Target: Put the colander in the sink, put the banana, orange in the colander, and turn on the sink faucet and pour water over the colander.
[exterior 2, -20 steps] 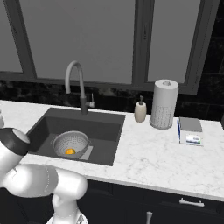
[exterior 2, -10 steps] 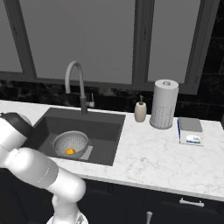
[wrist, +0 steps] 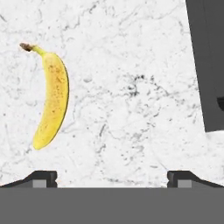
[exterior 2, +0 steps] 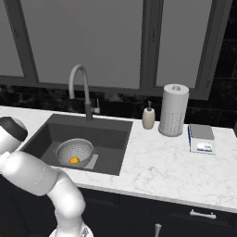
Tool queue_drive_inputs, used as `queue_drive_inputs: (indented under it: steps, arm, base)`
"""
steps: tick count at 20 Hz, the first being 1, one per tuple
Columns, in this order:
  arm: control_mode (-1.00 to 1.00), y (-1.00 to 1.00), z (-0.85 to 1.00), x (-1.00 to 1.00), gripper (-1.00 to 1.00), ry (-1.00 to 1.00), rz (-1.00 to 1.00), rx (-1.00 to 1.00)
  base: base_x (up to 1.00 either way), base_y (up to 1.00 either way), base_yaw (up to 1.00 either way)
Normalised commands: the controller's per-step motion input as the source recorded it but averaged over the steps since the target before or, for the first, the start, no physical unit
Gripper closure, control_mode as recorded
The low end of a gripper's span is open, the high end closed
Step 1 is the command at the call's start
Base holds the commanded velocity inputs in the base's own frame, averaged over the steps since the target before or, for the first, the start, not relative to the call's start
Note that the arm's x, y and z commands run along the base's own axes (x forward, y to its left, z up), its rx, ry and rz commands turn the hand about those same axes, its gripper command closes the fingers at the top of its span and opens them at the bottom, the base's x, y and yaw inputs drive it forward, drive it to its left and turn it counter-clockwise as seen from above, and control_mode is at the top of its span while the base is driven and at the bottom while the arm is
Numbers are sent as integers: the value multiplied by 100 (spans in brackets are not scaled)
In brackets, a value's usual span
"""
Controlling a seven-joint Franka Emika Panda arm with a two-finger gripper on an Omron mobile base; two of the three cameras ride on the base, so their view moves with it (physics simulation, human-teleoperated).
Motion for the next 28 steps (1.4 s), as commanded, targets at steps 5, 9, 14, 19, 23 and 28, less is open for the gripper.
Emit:
queue_drive_inputs:
  steps: [5,9,14,19,23,28]
  arm:
    - [-100,28,-7,45,-100,0,0,-2]
    - [-100,32,-13,42,-100,1,0,-1]
    - [-100,39,-32,24,-100,5,0,0]
    - [-100,32,-33,7,-100,1,0,0]
    - [-100,34,-33,6,-100,0,0,0]
    - [-100,19,-39,1,-100,0,0,-2]
  base:
    - [0,0,0]
    - [0,0,0]
    - [0,0,0]
    - [0,0,0]
    - [0,0,0]
    - [0,0,0]
